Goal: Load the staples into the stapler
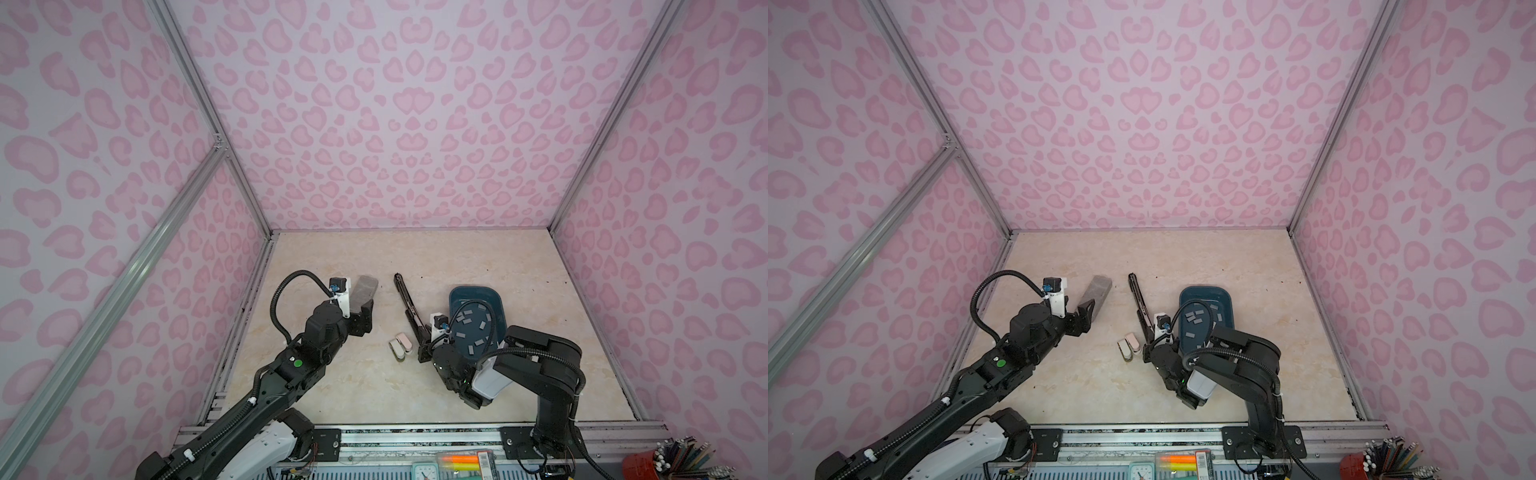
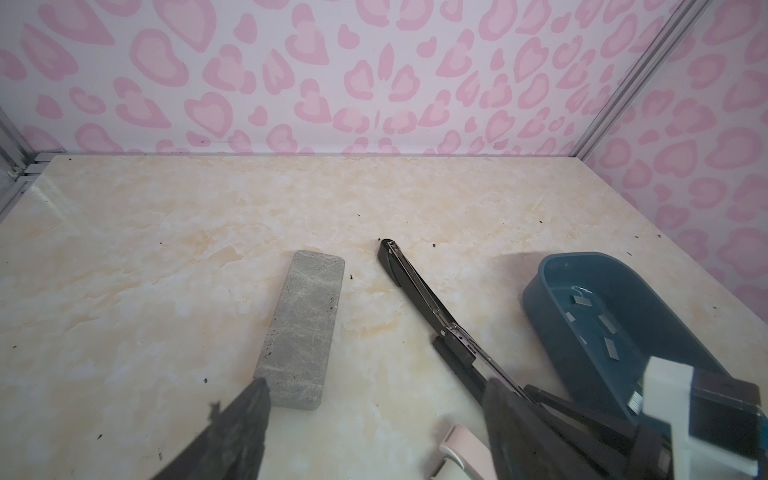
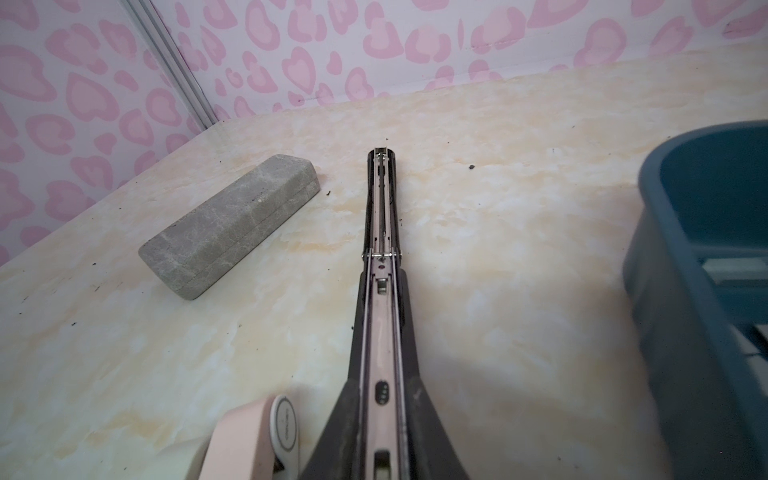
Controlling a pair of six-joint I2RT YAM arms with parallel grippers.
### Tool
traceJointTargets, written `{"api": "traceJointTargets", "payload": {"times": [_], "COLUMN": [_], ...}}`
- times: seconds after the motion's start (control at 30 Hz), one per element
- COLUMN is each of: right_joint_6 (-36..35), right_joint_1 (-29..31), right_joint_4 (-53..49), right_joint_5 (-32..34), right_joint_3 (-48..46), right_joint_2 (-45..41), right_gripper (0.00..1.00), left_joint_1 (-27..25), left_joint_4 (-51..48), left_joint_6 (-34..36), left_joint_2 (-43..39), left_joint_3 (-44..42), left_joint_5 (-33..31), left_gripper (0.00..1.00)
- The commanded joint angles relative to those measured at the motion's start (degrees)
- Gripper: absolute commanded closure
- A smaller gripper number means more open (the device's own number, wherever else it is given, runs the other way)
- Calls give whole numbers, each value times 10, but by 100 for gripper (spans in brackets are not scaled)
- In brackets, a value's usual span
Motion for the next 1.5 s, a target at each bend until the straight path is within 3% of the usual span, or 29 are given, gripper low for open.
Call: {"api": "traceJointTargets", "payload": {"times": [0.0, 0.2, 0.4, 0.7, 0.87, 1.0, 1.2, 1.27, 1.47], "right_joint_6": [4, -9, -55, -109, -123, -129, -96, -107, -92], "right_joint_1": [0, 3, 16, 16, 16, 13, -61, -93, -153], "right_joint_4": [7, -19, -55, -331, -409, -439, -530, -512, -569], "right_joint_5": [19, 18, 18, 4, -43, -40, -108, -145, -192], "right_joint_3": [-8, -9, -29, 1, 30, 29, 21, 18, 136], "right_joint_2": [-14, -47, -143, -374, -409, -442, -523, -544, -569], "right_gripper": [65, 46, 42, 34, 34, 32, 29, 28, 27], "left_joint_1": [0, 0, 0, 0, 0, -1, -12, -21, -46], "left_joint_4": [5, 4, 7, 11, 5, -27, -57, -64, -71], "left_joint_6": [3, 4, 12, 29, 41, 52, 71, 83, 124], "left_joint_2": [-3, -2, -2, 26, 63, 107, 154, 157, 127], "left_joint_3": [1, 3, 2, 9, 23, 48, 76, 81, 72], "left_joint_5": [-8, -8, -2, 47, 52, 34, 0, -20, -70], "left_gripper": [18, 17, 16, 14, 15, 17, 20, 20, 22]}}
